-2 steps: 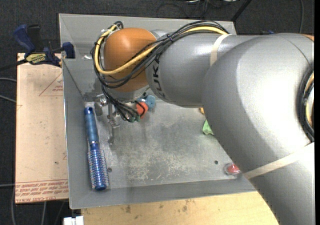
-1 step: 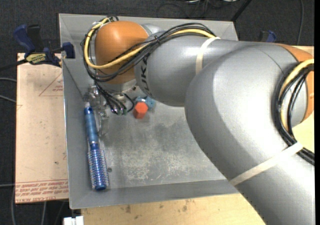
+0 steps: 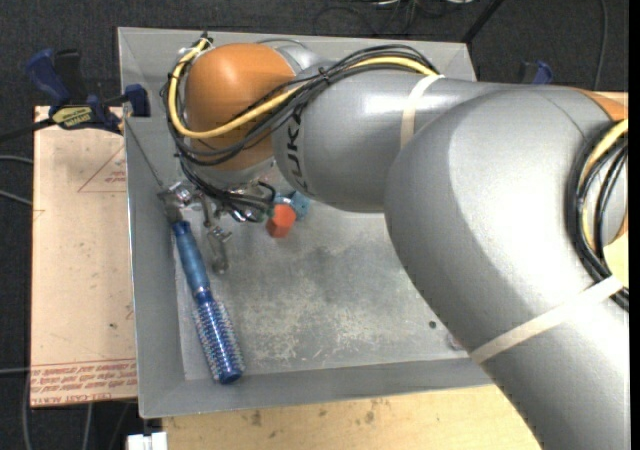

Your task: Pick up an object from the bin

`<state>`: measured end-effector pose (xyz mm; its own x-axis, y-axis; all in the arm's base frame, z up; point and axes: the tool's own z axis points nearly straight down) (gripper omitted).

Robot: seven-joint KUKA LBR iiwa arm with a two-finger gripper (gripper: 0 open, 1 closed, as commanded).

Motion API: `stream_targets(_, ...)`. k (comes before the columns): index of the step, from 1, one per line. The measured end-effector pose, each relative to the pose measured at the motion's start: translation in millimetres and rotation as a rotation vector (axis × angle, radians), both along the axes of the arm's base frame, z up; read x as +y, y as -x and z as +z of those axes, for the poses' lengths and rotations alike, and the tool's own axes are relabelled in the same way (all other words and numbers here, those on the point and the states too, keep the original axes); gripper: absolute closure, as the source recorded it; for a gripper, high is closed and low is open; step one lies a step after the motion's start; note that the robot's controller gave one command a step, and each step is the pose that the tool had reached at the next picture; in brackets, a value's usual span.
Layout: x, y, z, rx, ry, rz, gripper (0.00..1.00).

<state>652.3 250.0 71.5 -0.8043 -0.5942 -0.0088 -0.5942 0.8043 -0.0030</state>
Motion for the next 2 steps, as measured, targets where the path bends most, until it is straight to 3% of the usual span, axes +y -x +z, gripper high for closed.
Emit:
stream_targets(1,-1.9,5.6,0.4,0.001,0.01,0.365,0.0)
stream_targets(2,-2.9,8.6,0.1,0.002,0.009,0.525,0.0)
